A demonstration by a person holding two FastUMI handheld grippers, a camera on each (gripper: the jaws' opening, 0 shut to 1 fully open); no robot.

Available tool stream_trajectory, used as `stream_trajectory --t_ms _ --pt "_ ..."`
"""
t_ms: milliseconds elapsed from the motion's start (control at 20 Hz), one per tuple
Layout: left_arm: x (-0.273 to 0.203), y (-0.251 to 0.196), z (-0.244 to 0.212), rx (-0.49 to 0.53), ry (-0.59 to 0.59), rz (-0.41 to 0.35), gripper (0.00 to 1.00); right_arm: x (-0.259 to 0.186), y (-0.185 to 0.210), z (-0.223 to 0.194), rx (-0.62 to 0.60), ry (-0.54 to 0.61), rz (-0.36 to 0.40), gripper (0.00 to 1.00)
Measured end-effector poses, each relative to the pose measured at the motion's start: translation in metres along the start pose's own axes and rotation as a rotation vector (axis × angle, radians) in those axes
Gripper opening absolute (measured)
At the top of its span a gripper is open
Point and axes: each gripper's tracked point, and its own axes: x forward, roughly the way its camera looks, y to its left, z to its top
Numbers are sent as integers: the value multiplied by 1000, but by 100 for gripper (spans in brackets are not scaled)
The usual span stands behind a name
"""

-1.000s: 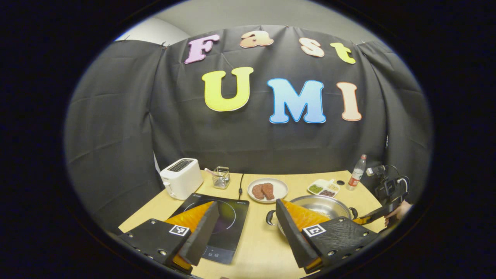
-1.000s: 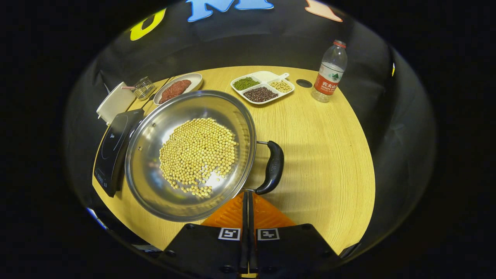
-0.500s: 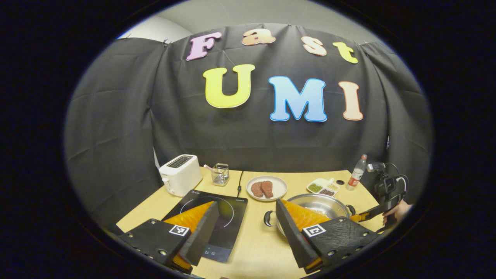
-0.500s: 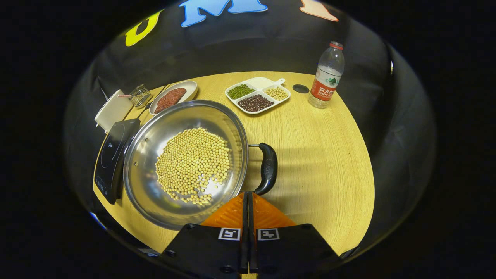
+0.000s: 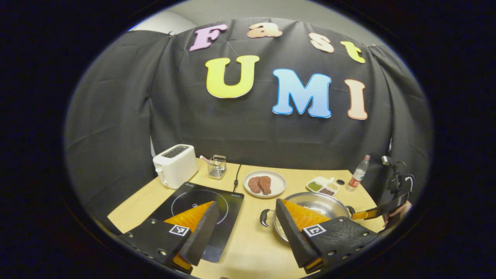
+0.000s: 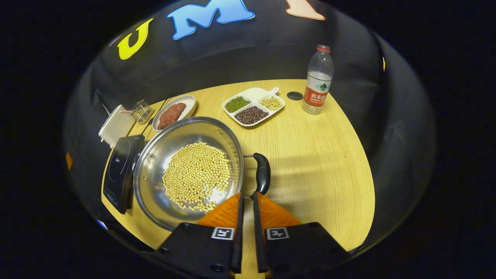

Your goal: First push the handle of the pot to place it horizontally, then grasp the pot with both hands and set it on the induction cooktop.

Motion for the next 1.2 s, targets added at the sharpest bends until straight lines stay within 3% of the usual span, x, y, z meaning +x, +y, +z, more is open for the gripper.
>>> stream_trajectory --t_ms 150,200,250,600,1000,1200 --pt "26 -8 -12 -13 36 -32 90 -3 1 12 25 -32 33 74" --pt "36 -12 -17 -16 55 -47 90 -4 0 16 20 -41 35 79" --pt "47 -14 -20 -21 70 -64 90 -3 -1 19 18 -45 38 97" --pt "120 -48 -84 -141 282 -206 88 17 -3 23 62 0 61 98" --pt "181 -57 -160 -180 497 -233 91 53 -6 17 81 66 62 98" --pt "198 -61 -181 -167 549 -235 92 69 -7 11 87 97 60 98"
